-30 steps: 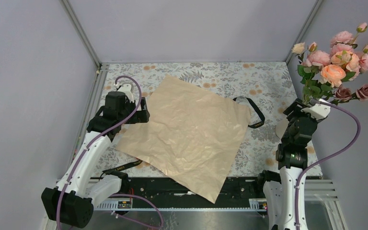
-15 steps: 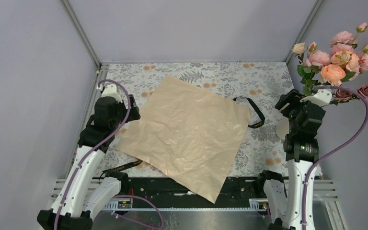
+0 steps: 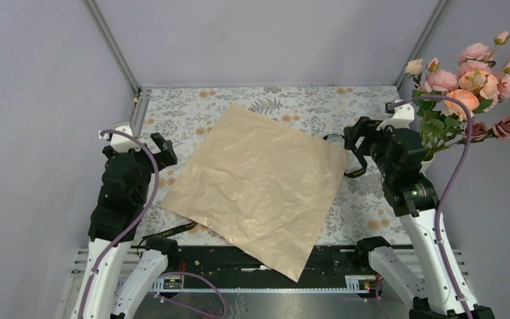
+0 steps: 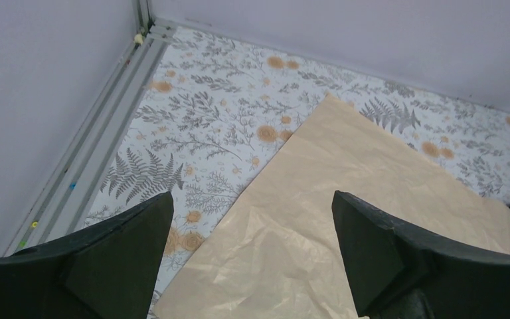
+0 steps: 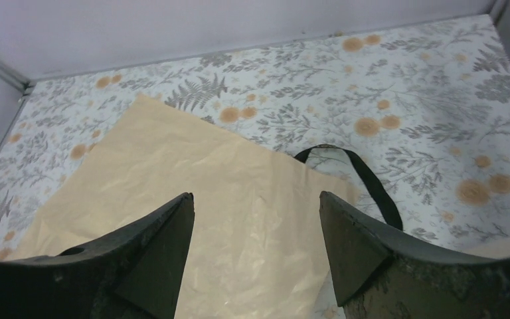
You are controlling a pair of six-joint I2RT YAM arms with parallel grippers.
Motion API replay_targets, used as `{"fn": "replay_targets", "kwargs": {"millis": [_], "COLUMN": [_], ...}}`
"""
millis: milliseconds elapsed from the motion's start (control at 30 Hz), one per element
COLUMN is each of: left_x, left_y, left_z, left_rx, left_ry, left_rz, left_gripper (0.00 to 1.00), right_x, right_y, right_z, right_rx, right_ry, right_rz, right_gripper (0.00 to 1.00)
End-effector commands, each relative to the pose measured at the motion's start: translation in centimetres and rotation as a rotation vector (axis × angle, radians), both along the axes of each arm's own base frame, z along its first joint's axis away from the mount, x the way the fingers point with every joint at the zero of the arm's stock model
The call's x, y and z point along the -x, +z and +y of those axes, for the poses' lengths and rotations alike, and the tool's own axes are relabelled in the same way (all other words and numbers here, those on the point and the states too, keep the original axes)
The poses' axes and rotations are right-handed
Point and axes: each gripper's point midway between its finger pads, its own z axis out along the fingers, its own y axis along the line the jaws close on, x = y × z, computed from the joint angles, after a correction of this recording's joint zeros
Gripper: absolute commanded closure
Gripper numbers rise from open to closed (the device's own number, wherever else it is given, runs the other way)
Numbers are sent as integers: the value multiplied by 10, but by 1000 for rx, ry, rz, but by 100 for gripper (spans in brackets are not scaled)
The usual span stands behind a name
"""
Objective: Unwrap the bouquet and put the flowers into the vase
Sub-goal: Reset both arms
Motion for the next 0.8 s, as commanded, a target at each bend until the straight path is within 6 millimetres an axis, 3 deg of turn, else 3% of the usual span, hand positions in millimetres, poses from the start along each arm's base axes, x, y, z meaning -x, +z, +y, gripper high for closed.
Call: {"fn": "replay_targets", "kwargs": {"millis": [0,133,400,767], "left_x": [5,9,13,13], "left_y": [15,7,-5,-8], "left_z": [11,13,16,17], "left_rx": [5,12,26,30], "left_ry": [48,58,79,86], "left_rz": [-109,-119,-127,-119], "left_gripper": [1,1,1,1], "right_x": [0,9,19,18], "right_y": [7,-2,-14,-12], "right_z": [21,34,21,25], "right_rx": [39,36,82,58], "right_ry": [74,140,105,113], "right_rz": [-110,-170,-209,-219], "right_gripper": [24,24,22,22]}}
